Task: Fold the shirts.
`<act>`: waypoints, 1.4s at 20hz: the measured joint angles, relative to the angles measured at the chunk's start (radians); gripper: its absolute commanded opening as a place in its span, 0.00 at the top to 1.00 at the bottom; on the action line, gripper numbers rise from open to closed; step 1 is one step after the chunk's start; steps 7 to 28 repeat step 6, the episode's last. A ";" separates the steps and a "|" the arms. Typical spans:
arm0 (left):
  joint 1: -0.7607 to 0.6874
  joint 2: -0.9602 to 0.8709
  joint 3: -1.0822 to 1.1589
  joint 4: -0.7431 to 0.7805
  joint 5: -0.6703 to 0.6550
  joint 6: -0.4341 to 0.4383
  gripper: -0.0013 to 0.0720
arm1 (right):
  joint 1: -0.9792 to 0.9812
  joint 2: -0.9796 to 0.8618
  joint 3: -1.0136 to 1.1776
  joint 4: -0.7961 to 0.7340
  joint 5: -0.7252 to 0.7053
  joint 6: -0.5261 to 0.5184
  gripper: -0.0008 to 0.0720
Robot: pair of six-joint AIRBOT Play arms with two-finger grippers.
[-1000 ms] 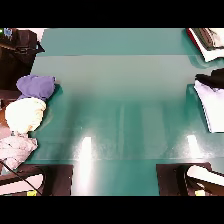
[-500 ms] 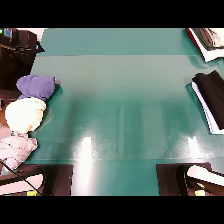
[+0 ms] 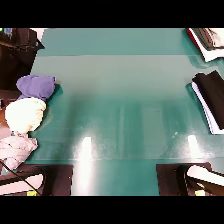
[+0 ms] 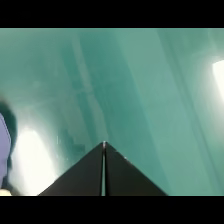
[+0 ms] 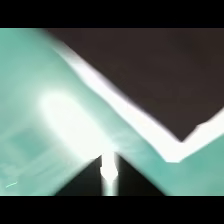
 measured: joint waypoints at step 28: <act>0.000 0.000 0.000 0.000 0.088 -0.002 0.95 | 0.097 0.000 0.000 0.192 0.008 0.000 0.96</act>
